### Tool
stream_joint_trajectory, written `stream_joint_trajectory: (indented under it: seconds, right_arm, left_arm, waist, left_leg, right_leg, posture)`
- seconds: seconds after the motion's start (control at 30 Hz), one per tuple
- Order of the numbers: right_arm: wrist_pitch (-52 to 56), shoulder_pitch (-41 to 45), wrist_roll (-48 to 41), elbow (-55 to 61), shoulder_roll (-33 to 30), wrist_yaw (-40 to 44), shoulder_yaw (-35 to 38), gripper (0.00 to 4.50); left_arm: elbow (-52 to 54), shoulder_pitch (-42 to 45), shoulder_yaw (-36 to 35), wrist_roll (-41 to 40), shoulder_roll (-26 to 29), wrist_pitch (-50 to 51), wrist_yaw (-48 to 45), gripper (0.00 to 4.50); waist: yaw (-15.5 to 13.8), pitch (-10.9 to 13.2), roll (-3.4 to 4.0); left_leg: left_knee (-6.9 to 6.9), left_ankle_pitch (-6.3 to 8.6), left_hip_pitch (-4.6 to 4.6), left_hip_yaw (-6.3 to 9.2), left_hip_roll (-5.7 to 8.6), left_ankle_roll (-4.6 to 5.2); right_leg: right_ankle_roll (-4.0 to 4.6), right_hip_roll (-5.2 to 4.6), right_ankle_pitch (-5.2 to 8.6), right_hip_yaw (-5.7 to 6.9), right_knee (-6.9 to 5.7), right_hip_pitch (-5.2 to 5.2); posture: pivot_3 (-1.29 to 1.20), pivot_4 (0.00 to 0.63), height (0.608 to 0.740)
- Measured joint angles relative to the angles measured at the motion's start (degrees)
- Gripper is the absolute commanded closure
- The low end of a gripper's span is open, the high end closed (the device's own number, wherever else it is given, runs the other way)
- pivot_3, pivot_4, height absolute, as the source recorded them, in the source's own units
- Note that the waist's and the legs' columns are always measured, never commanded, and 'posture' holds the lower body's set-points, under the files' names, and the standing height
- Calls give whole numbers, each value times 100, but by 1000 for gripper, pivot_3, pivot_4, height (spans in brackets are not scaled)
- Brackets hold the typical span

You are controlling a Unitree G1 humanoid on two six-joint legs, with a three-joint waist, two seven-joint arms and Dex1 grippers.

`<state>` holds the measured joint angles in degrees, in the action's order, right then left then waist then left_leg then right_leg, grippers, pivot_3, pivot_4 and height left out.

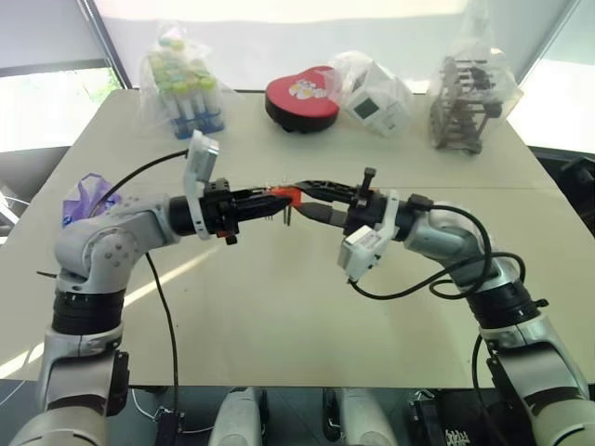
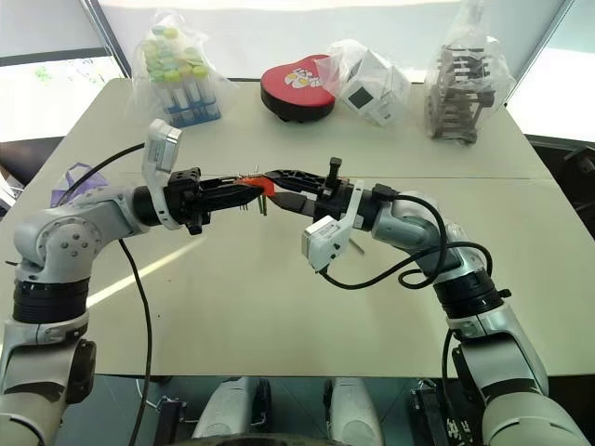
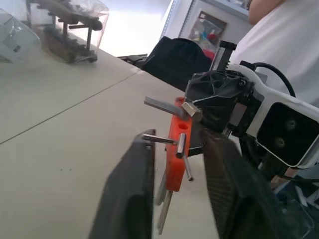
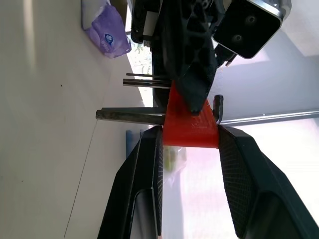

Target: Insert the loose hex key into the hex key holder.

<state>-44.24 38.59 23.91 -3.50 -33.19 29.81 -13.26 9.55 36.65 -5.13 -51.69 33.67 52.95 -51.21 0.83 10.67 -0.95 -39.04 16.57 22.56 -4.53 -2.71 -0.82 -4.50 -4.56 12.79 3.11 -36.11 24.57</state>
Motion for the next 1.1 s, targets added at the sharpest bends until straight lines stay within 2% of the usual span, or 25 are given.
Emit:
stream_joint_trajectory:
  seconds: [0.37, 0.6, 0.73, 0.8, 0.9, 0.97, 1.1]
  right_arm:
    - [46, -15, -57, 83, -181, 123, 0, 3467]
    - [89, -48, -123, 165, -196, 239, -5, 59]
    - [320, -197, -333, 275, -396, 556, -10, 59]
    - [775, -335, -586, 357, -503, 831, -3, 59]
    - [2035, -723, -1043, 549, -560, 1229, 88, 59]
    - [3767, -1113, -1462, 1000, -603, 1581, 304, 59]
    - [6415, -1388, -1880, 1605, -703, 1907, 519, 59]
  left_arm:
    - [4, 1, 88, 129, -133, -84, 2, 4443]
    - [-14, 1, 115, 172, -246, -104, 29, 4500]
    - [-6, 0, 109, 259, -250, -237, 106, 4500]
    - [29, -36, 109, 337, -240, -329, 144, 4500]
    - [199, -179, 117, 520, -231, -524, 182, 4500]
    - [386, -358, 164, 715, -225, -746, 251, 4500]
    - [454, -563, 213, 928, -220, -915, 313, 4500]
  waist:
    - [-1, 0, 0]
    - [-2, 0, 0]
    - [-11, 0, -1]
    - [-11, 0, -1]
    - [-14, 1, -1]
    - [-31, 0, -1]
    - [-29, 0, -1]
  left_leg:
    - [0, 0, 0, 1, 0, 1]
    - [0, 1, 0, 0, 0, 1]
    - [0, 1, 1, 0, 0, 1]
    - [-1, 1, 0, 1, 0, 2]
    - [0, 1, 0, 1, 0, 2]
    - [0, 2, 1, 3, 0, 3]
    - [-4, 3, 2, 4, 0, 6]
  right_leg:
    - [0, 0, 0, 0, 0, 0]
    - [0, 0, 0, 0, 0, 0]
    - [0, 0, 0, 0, 1, 0]
    - [0, -1, 0, 0, 1, -2]
    - [1, -1, 0, 1, 1, -2]
    - [2, -2, 1, 1, 1, -3]
    - [18, -2, 9, 2, 1, -2]
  posture:
    - [0, 150, 740]
    - [0, 150, 740]
    - [0, 150, 740]
    - [0, 150, 740]
    - [0, 150, 740]
    - [0, 150, 740]
    - [0, 150, 740]
